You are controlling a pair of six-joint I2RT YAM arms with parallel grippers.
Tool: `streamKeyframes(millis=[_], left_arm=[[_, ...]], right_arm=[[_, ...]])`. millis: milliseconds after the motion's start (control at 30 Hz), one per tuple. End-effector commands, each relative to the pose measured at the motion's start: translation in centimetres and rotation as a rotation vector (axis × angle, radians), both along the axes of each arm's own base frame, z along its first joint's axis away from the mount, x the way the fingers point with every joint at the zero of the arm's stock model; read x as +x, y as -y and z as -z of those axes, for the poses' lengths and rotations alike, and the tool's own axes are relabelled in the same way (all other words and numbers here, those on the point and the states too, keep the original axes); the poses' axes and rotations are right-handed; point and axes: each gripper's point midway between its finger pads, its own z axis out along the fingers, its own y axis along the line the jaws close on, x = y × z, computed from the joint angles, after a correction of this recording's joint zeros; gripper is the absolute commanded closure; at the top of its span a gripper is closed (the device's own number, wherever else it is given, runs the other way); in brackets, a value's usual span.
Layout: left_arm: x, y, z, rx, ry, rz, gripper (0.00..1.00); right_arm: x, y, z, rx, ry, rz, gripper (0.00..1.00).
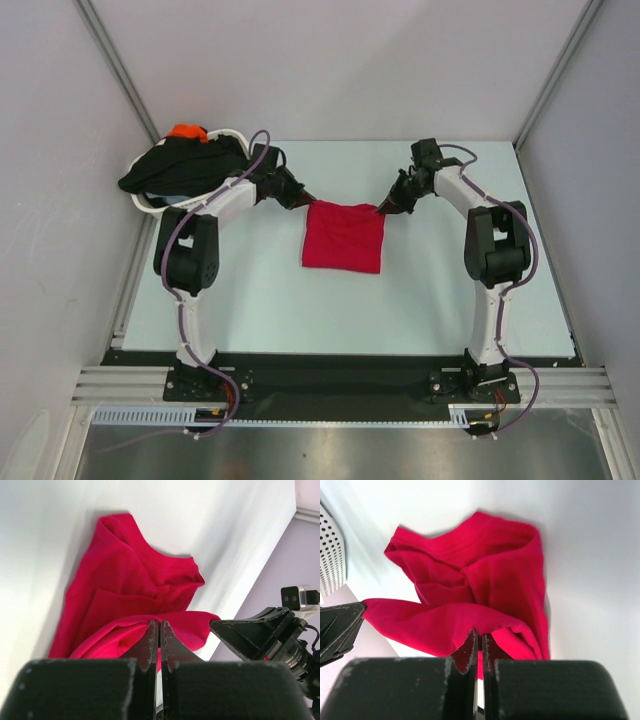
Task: Fold and stack the t-shirts
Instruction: Fold the tshirt
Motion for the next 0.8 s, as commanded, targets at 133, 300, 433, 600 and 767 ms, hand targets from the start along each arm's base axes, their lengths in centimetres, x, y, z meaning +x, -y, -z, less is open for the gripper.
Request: streamKeyframes(millis=[133, 300, 433, 600, 767], left_arm=[[3.2, -0.6, -0.8, -0.045, 0.049, -0.026, 1.0], [3.8, -0.9, -0.2, -0.045, 0.048, -0.037, 1.0], [4.4, -1.2, 0.5, -0.047, 0.04, -0.042, 1.0], [5.2, -1.1, 0.8, -0.052, 0.043, -0.039, 1.0], [5.7, -1.5, 1.3, -0.049, 0.038, -0.052, 1.0]], right_arm=[[2.5, -0.5, 0.0, 0.062, 0.006, -0.029, 1.0], [3.3, -0.5, 0.5, 0.068, 0.002, -0.023, 1.0], [3.8, -0.2, 0.4, 0.064, 0.003, -0.011, 1.0], [3.9, 0.5, 0.8, 0.04, -0.011, 0.018, 1.0], [4.4, 1.2, 1.5, 0.03, -0.024, 0.041, 0.99]])
